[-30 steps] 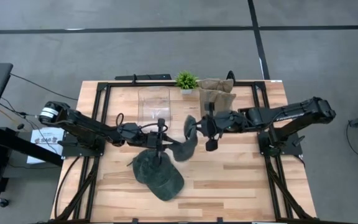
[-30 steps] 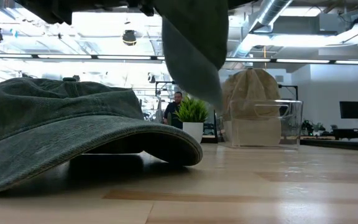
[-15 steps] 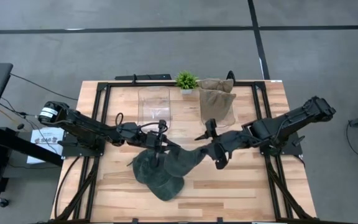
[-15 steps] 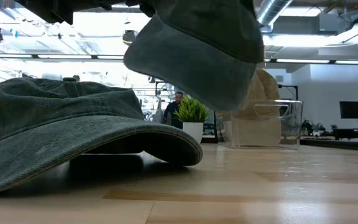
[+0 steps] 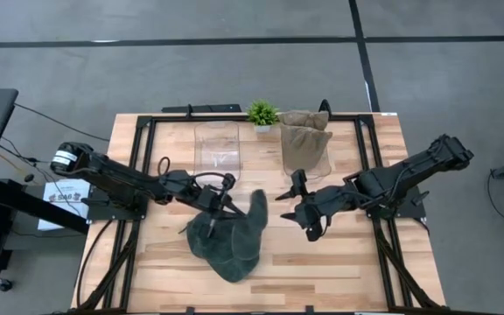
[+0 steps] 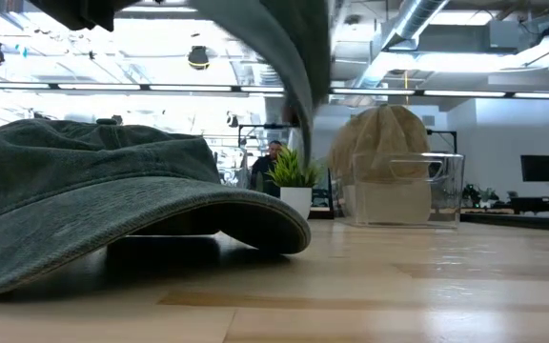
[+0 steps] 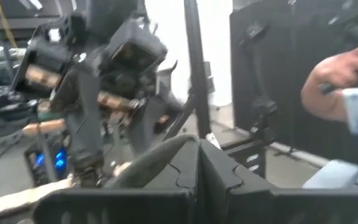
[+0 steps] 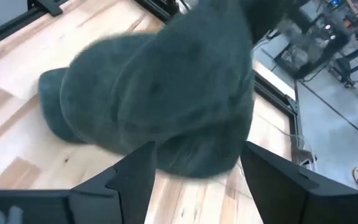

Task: Pick & Place hat
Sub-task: Put the right black cap into the left transparent container

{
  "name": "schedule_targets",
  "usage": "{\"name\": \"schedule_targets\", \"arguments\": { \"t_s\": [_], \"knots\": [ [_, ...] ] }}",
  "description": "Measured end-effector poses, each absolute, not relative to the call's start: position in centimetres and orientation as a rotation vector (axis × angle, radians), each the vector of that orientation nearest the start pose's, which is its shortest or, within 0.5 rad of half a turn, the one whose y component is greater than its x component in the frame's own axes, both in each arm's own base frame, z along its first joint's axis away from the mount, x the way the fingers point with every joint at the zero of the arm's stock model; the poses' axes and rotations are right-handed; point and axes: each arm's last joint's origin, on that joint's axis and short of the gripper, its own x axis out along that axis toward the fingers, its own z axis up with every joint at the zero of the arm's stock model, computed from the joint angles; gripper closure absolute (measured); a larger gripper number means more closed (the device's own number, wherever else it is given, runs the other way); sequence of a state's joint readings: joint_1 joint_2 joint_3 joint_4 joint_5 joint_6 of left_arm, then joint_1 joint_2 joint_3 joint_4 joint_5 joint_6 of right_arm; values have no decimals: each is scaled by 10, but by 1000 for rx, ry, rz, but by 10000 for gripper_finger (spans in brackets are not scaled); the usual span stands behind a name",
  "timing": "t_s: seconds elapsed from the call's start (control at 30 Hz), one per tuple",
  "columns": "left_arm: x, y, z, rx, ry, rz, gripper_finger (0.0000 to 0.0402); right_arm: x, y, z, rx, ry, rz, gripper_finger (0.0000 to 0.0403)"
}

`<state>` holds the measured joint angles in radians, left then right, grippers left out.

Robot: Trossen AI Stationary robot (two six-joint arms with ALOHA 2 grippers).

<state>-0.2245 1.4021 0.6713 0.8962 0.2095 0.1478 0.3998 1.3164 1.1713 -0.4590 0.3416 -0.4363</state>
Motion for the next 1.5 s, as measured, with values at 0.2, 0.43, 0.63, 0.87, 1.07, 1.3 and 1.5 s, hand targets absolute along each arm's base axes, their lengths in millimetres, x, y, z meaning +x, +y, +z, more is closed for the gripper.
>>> {"name": "schedule_targets", "arguments": {
  "t_s": [0.2, 0.43, 0.63, 0.87, 1.07, 1.3, 1.5],
  "knots": [
    [269, -73, 281, 122, -261, -464, 394, 253, 100, 341, -586, 505, 173, 173],
    [245, -74, 305, 155, -304, -532, 394, 242, 96, 353, -337, 466, 149, 173],
    [223, -72, 323, 168, -361, -605, 394, 249, 93, 339, -69, 433, 128, 173],
    [211, -69, 330, 182, -369, -607, 394, 256, 85, 286, 29, 322, 93, 173],
    [213, -69, 329, 196, -368, -604, 394, 250, 72, 233, 133, 68, 136, 173],
    [213, -70, 329, 212, -368, -602, 394, 252, 61, 184, 202, -67, 153, 173],
    [214, -70, 327, 212, -362, -602, 394, 277, 58, 159, 199, -121, 232, 173]
  ]
}}
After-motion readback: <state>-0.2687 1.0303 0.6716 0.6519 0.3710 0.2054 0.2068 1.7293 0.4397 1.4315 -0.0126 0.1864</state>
